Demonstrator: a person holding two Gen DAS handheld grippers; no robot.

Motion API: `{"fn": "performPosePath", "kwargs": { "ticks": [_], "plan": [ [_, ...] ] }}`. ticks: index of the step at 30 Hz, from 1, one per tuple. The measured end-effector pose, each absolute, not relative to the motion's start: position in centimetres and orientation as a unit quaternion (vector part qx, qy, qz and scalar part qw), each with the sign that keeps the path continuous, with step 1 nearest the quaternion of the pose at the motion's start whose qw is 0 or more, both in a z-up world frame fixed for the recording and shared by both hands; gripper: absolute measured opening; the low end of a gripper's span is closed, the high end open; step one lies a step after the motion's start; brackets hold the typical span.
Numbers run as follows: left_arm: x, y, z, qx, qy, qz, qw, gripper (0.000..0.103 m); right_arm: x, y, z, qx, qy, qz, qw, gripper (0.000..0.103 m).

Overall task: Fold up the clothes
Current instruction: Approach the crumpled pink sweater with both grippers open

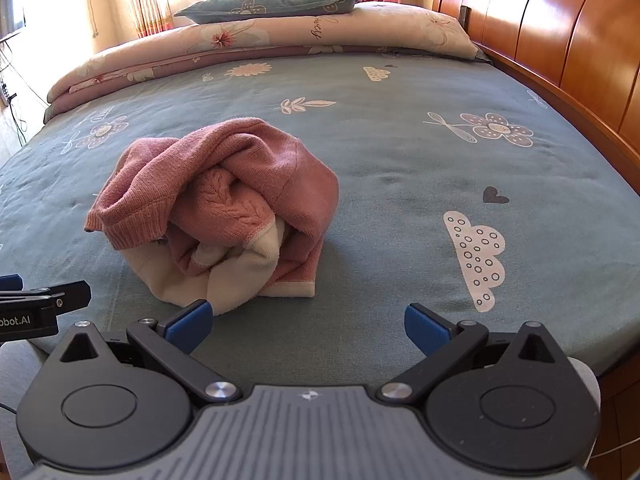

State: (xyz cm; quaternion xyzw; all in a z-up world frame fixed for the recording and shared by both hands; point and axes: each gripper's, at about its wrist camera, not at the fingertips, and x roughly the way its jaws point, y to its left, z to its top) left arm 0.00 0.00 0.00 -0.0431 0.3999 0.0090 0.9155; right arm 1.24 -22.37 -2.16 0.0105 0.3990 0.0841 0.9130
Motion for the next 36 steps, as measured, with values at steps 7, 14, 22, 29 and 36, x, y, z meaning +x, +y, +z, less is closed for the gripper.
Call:
{"fn": "performPosePath", "kwargs": {
  "ticks": [7,14,22,29,36],
  "plan": [
    [-0.1,-0.5,0.2,-0.022,0.388,0.013,0.921,0.102,1.2,-22.7,-2.4,0.014,0.395,0.086,0.915,0.103],
    [0.1,-0.7,0.0,-0.008,0.387,0.047,0.921,0.102,1.5,-22.7,-2.5,0.018,0.395,0.087,0.914,0.103],
    [0.9,-0.9,-0.2,-0.002,0.394,0.029,0.919,0.102,1.7,-23.2,-2.9,0.011,0.362,0.112,0.925,0.103],
    [2.0,-1.9,-0.4,0.053,0.377,0.013,0.924,0.102,1.9,-23.1,-3.0,-0.032,0.309,0.148,0.939,0.103],
    [2.2,-1.7,-0.7,0.04,0.353,-0.042,0.934,0.102,3.8,-24.1,-3.9,0.004,0.322,0.172,0.931,0.103]
  ]
}}
